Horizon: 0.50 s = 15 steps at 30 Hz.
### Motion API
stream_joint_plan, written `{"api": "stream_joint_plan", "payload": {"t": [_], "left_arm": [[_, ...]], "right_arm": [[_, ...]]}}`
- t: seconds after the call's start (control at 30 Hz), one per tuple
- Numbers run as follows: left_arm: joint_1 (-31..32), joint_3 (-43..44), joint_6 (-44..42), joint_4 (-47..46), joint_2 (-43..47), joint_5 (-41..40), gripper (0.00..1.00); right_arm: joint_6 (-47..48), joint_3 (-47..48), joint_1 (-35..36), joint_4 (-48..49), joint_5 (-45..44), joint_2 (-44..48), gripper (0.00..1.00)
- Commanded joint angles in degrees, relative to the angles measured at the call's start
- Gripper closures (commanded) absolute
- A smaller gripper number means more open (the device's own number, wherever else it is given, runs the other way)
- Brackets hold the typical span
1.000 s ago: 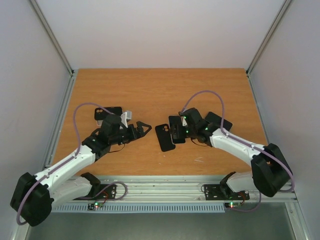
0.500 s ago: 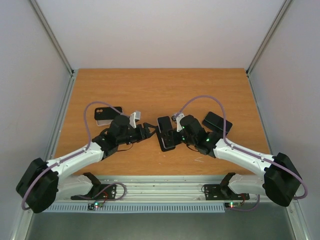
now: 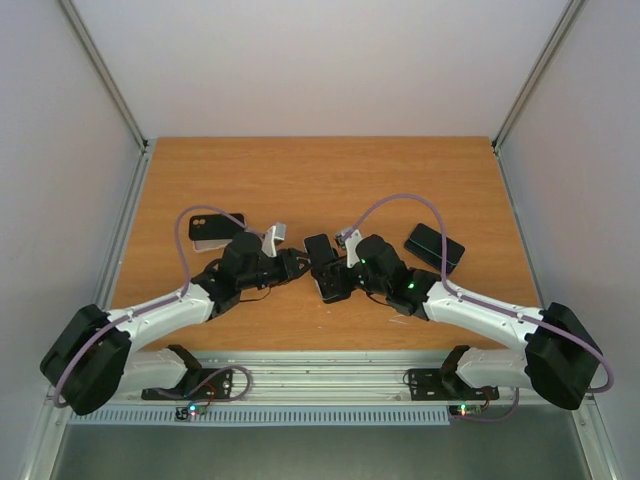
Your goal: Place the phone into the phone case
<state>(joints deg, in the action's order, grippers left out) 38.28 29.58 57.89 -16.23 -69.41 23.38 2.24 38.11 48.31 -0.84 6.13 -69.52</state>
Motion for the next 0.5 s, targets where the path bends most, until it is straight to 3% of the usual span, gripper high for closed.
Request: {"api": "stream_joint_plan", "payload": {"t": [0.0,0.13,0.3,0.47], "left_arm": [[0.52,-1.11,1.14,-7.56,-1.89,1.48,0.70],[0.91,-1.38,1.45,-9.86,-2.17,2.32,0.85],[0.98,-3.03,0.17,-10.72,0.58,1.54,0.99],[0.88,-4.28,-2.50,-10.12,4.15,0.48,1.00]], "right_arm": [[0.47,0.94,0.72,5.97,0.94,-0.22,0.48],[0.57,0.89,0.77,6.62,1.77,-0.84,0.46],[0.39,-0.67,0.73,7.83,2.03,0.06,0.36],[1.54,-0.56,-0.04,5.91,4.40,1.88,0.19]]}}
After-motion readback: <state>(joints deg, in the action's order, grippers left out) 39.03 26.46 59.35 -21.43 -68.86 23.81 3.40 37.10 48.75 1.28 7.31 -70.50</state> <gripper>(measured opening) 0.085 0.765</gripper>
